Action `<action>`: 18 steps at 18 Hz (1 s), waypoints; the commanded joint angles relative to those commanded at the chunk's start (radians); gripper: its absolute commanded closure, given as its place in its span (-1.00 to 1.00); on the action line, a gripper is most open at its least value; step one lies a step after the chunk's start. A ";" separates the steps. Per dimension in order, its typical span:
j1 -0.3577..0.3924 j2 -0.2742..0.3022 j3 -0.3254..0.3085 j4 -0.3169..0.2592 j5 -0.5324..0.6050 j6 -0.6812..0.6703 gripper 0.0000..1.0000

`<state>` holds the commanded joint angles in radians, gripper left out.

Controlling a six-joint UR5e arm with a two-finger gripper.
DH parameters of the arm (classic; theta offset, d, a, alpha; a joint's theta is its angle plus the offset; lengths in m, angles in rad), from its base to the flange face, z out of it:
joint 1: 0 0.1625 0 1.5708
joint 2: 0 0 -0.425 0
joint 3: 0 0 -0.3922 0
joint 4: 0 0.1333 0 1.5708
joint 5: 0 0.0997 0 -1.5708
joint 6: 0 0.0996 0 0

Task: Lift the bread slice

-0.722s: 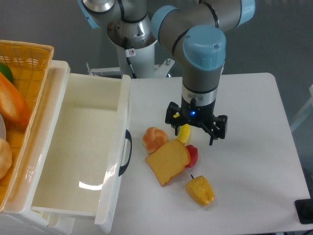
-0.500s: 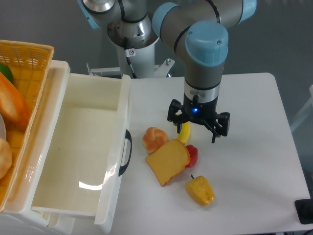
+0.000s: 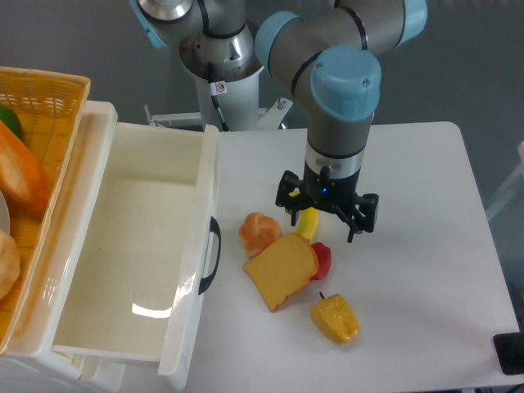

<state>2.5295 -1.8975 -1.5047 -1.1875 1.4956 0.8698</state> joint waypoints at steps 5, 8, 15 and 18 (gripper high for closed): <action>0.002 -0.031 -0.032 0.009 -0.009 -0.003 -1.00; 0.003 -0.054 -0.042 0.009 -0.012 -0.018 -1.00; 0.009 -0.078 -0.065 0.019 -0.023 -0.077 -1.00; 0.017 -0.094 -0.069 0.017 -0.025 -0.100 -1.00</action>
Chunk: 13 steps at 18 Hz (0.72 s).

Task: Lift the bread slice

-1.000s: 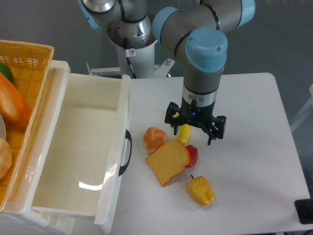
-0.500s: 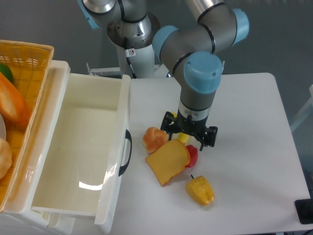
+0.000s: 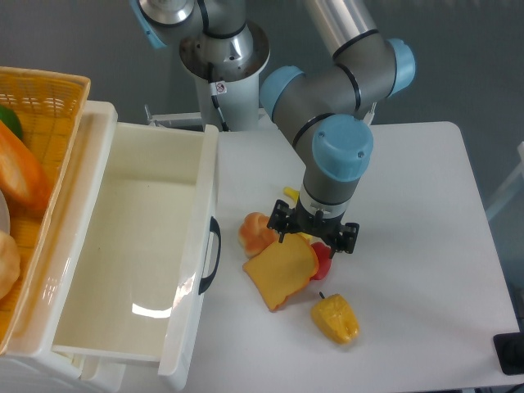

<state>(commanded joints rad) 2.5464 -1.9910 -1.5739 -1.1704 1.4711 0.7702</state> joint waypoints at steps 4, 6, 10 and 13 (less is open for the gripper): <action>0.005 -0.022 -0.003 -0.003 0.008 -0.080 -1.00; 0.006 -0.025 -0.011 -0.003 0.003 -0.084 -1.00; 0.015 -0.025 -0.041 -0.002 0.003 -0.117 -1.00; 0.015 -0.025 -0.049 -0.002 0.005 -0.115 -1.00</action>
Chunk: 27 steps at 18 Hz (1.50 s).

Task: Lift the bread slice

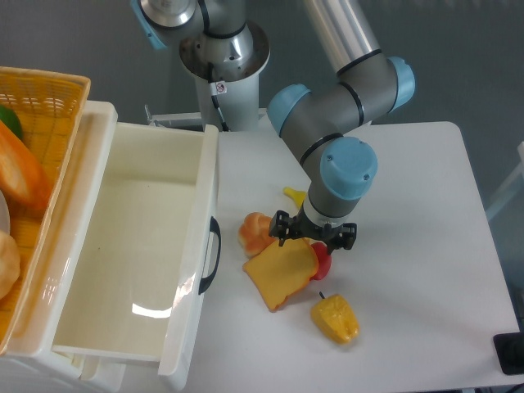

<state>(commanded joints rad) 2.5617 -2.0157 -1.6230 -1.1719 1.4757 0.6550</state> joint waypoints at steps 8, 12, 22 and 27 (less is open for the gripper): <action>0.005 -0.008 -0.005 0.003 -0.003 0.009 -1.00; 0.000 -0.018 -0.003 0.003 -0.005 0.008 -1.00; -0.015 -0.025 0.000 0.005 -0.008 0.006 -0.63; -0.032 -0.031 -0.002 0.003 -0.006 0.003 -0.10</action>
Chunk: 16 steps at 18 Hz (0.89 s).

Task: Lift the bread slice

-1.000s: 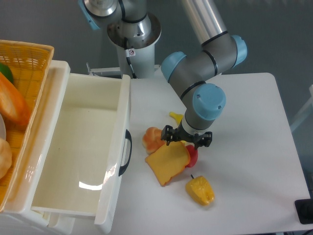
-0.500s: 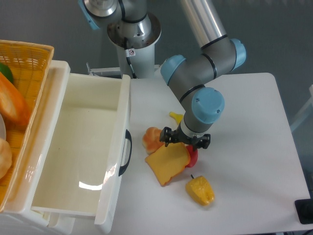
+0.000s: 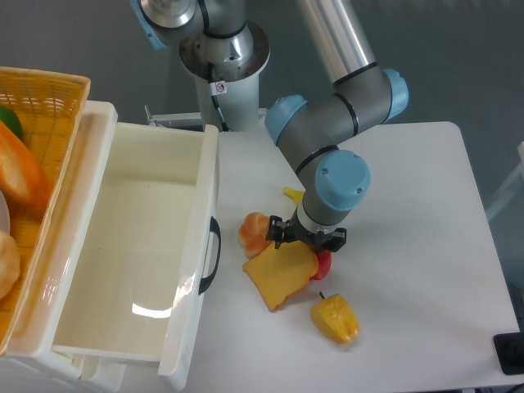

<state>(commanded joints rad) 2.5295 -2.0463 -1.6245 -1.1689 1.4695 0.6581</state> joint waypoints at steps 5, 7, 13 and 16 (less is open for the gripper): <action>0.000 0.000 -0.002 -0.002 -0.003 0.000 0.57; -0.002 -0.002 0.000 -0.003 -0.005 -0.002 0.86; 0.000 0.002 0.009 -0.008 -0.037 -0.011 1.00; 0.003 0.009 0.034 -0.009 -0.058 -0.009 1.00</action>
<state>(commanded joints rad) 2.5326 -2.0371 -1.5908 -1.1781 1.4113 0.6489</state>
